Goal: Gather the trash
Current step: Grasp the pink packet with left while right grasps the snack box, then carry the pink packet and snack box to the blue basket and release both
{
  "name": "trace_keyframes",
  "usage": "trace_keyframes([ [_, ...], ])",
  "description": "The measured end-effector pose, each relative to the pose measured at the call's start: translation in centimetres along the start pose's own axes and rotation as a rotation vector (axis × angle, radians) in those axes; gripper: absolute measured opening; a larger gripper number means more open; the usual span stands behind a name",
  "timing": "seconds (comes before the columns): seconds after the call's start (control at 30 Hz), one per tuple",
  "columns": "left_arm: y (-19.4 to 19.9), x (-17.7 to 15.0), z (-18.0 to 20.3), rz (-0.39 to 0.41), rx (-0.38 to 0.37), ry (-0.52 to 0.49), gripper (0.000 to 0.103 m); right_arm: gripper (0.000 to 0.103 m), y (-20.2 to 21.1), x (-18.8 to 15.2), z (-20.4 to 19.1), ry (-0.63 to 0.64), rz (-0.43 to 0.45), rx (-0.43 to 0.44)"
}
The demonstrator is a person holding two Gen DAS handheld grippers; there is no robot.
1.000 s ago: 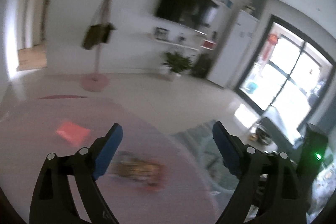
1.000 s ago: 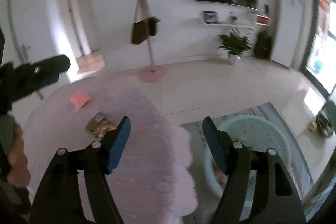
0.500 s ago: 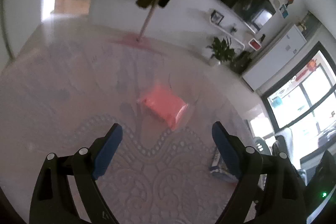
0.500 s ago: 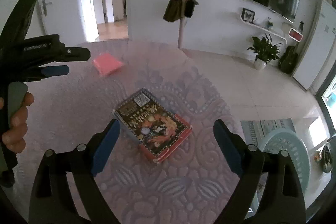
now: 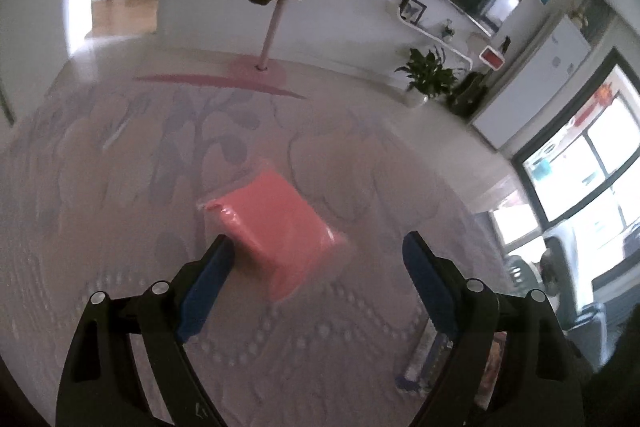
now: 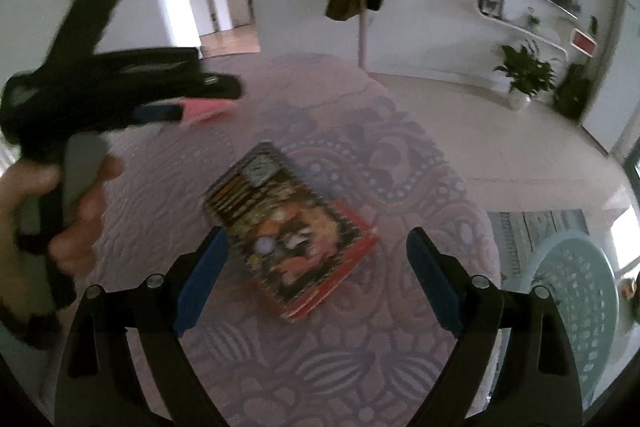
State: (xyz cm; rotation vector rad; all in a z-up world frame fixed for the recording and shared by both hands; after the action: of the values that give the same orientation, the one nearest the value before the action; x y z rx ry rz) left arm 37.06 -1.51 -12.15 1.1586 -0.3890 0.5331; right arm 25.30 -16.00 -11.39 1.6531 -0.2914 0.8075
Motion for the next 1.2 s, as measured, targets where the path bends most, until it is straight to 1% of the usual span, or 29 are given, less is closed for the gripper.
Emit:
trace_keyframes([
  [0.1, -0.3, 0.1, 0.7, 0.017, 0.031, -0.06, 0.078, 0.086, 0.1, -0.1, -1.0, 0.049, 0.002, 0.015],
  [0.17, -0.5, 0.2, 0.8, 0.028, 0.05, -0.089, 0.07, 0.086, 0.1, -0.2, -1.7, 0.074, 0.0, 0.007],
  [0.2, -0.5, 0.2, 0.8, 0.037, 0.062, -0.103, 0.068, 0.086, 0.0, -0.3, -1.8, 0.081, -0.005, -0.005],
  [0.27, -0.3, -0.1, 0.8, 0.055, 0.089, -0.132, 0.059, 0.086, -0.2, -0.4, -2.2, 0.087, -0.011, -0.013],
  [0.3, -0.3, -0.2, 0.7, 0.063, 0.106, -0.147, 0.057, 0.086, -0.3, -0.4, -2.1, 0.085, -0.016, -0.014],
  [0.33, -0.3, -0.2, 0.7, 0.071, 0.12, -0.159, 0.05, 0.086, -0.7, 0.0, -1.9, 0.079, -0.025, -0.018],
  [0.37, -0.2, -0.2, 0.7, 0.076, 0.118, -0.162, 0.039, 0.086, -0.9, 0.0, -1.7, 0.07, -0.034, -0.026],
  [0.47, 0.2, -0.2, 0.5, 0.083, 0.088, -0.147, 0.038, 0.086, -1.2, 0.6, -1.4, 0.059, -0.038, -0.062],
  [0.53, 0.4, -0.3, 0.2, 0.087, 0.066, -0.131, 0.037, 0.086, -1.7, 0.8, -1.9, 0.077, -0.053, -0.045],
  [0.6, 0.7, -0.5, -0.1, 0.089, 0.044, -0.117, 0.037, 0.086, -2.1, 1.1, -2.0, 0.092, -0.065, -0.066],
  [0.67, 0.7, -0.6, -0.2, 0.091, 0.03, -0.115, 0.037, 0.086, -2.6, 1.4, -2.2, 0.092, -0.07, -0.053],
  [0.7, 0.8, -0.7, -0.1, 0.093, 0.021, -0.114, 0.037, 0.083, -2.7, 1.5, -2.3, 0.088, -0.072, -0.046],
  [0.77, 1.1, -0.9, -0.2, 0.099, 0.014, -0.112, 0.037, 0.073, -2.6, 1.6, -2.3, 0.081, -0.067, -0.036],
  [0.8, 1.2, -1.0, -0.1, 0.1, 0.016, -0.116, 0.037, 0.066, -2.3, 1.6, -2.4, 0.083, -0.058, -0.027],
  [0.87, 1.3, -1.4, 0.1, 0.097, 0.022, -0.126, 0.037, 0.063, -1.8, 1.3, -2.5, 0.089, -0.049, -0.027],
  [1.0, 2.6, -2.2, 0.6, 0.096, 0.009, -0.137, 0.037, 0.061, 0.0, 1.1, -2.2, 0.064, 0.009, -0.031],
  [1.07, 3.8, -2.6, 1.5, 0.102, -0.013, -0.152, 0.037, 0.06, 1.6, 1.2, -1.4, 0.027, 0.037, -0.043],
  [1.13, 5.2, -3.0, 2.9, 0.115, -0.047, -0.175, 0.037, 0.06, 3.3, 1.4, -0.3, -0.007, 0.071, -0.059],
  [1.2, 6.4, -3.4, 4.8, 0.132, -0.068, -0.205, 0.037, 0.06, 5.7, 1.5, 1.4, -0.041, 0.114, -0.096],
])
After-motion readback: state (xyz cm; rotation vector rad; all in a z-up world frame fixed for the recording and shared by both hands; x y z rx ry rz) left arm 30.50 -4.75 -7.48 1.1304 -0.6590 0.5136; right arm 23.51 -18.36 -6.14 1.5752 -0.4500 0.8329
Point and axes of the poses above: each gripper's, at about its wrist camera, not at the fingertips, and y roughly against the way its jaws point, z to its right, x to its top, the point moved 6 cm from there along -y, roughly the way its jaws point, and after that the axes turned 2 degrees about y, right-handed, at the moved point
